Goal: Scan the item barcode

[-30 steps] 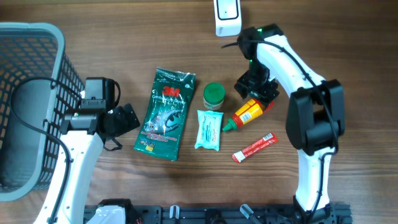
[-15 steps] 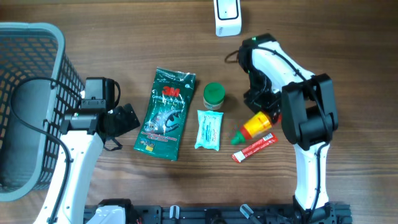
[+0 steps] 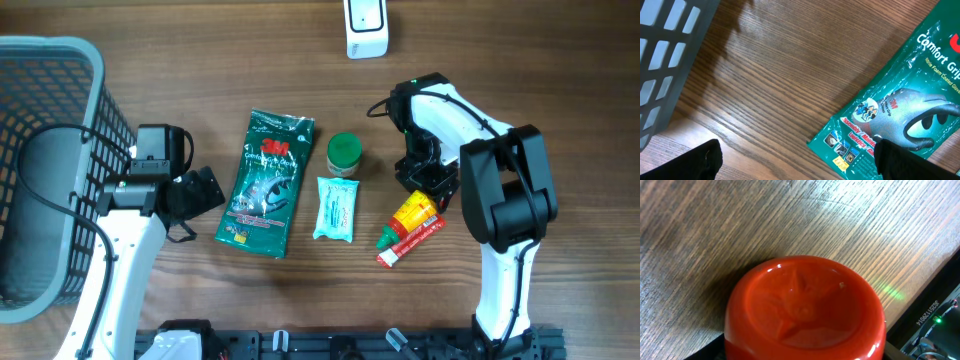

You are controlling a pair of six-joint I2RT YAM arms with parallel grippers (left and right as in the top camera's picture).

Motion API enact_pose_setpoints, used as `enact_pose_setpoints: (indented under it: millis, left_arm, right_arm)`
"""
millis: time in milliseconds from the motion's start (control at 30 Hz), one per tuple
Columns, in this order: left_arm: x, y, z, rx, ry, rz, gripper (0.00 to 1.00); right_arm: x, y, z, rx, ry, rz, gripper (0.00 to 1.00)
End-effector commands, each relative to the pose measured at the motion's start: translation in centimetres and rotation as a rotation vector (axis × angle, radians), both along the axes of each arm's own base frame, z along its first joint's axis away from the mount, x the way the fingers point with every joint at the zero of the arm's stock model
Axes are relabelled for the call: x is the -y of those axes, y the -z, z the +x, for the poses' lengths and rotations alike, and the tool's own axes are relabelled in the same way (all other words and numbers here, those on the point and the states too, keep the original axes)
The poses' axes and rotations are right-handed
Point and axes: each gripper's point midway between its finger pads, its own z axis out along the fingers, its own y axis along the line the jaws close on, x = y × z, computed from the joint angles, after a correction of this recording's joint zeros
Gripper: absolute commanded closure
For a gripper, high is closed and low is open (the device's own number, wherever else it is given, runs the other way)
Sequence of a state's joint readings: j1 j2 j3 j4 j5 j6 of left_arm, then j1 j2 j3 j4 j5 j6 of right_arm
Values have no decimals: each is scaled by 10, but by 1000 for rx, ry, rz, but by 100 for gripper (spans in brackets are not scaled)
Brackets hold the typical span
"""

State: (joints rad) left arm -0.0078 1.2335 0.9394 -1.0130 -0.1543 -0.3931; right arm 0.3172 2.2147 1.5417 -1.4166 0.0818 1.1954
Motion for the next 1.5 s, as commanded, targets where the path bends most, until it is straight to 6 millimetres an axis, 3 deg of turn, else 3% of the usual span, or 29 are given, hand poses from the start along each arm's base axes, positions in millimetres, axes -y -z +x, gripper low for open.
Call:
enact_pose_setpoints:
  millis: [0, 33, 67, 200, 333, 500, 633, 667, 733, 800, 833, 900, 967, 1133, 1233, 1333, 1467]
  left_arm:
    - [-1, 0, -2, 1, 14, 0, 0]
    - [-1, 0, -2, 1, 14, 0, 0]
    - [-1, 0, -2, 1, 14, 0, 0]
    - [-1, 0, -2, 1, 14, 0, 0]
    - [-1, 0, -2, 1, 14, 0, 0]
    - [-1, 0, -2, 1, 14, 0, 0]
    - [-1, 0, -2, 1, 14, 0, 0]
    - [-1, 0, -2, 1, 14, 0, 0]
    - [-1, 0, -2, 1, 14, 0, 0]
    - [-1, 0, -2, 1, 14, 0, 0]
    - [-1, 0, -2, 1, 14, 0, 0]
    - [-1, 0, -2, 1, 14, 0, 0]
    - [-1, 0, -2, 1, 14, 0, 0]
    - [-1, 0, -2, 1, 14, 0, 0]
    - [-1, 0, -2, 1, 14, 0, 0]
    - [-1, 0, -2, 1, 14, 0, 0]
    - [-1, 0, -2, 1, 14, 0, 0]
  right_arm:
    - [-15, 39, -18, -108, 40, 75, 56]
    - [-18, 38, -20, -117, 50, 89, 65]
    - [-22, 37, -22, -126, 63, 108, 65]
    - [-40, 31, -26, -169, 91, 241, 59]
    - [-37, 14, -15, -148, 119, 273, 56]
    - [-34, -19, 2, -59, 184, 285, 55]
    - [-52, -55, -2, -81, 283, 427, 54]
    - [-64, -72, -11, -143, 316, 528, 50]
    - [-88, -88, -8, -149, 267, 773, 52]
    - [-113, -106, -1, -126, 247, 1003, 68]
    - [-119, -113, 1, -118, 250, 1063, 69]
    - [-134, -129, 9, -86, 254, 1216, 61]
    - [-147, -149, 19, -27, 243, 1395, 59]
    - [-160, -179, 34, 28, 322, 1591, 48]
    - [-161, -183, 37, 37, 331, 1617, 49]
    - [-159, -175, 36, 95, 224, 1624, 50]
    - [-133, -115, 41, 166, -24, 1345, 54]
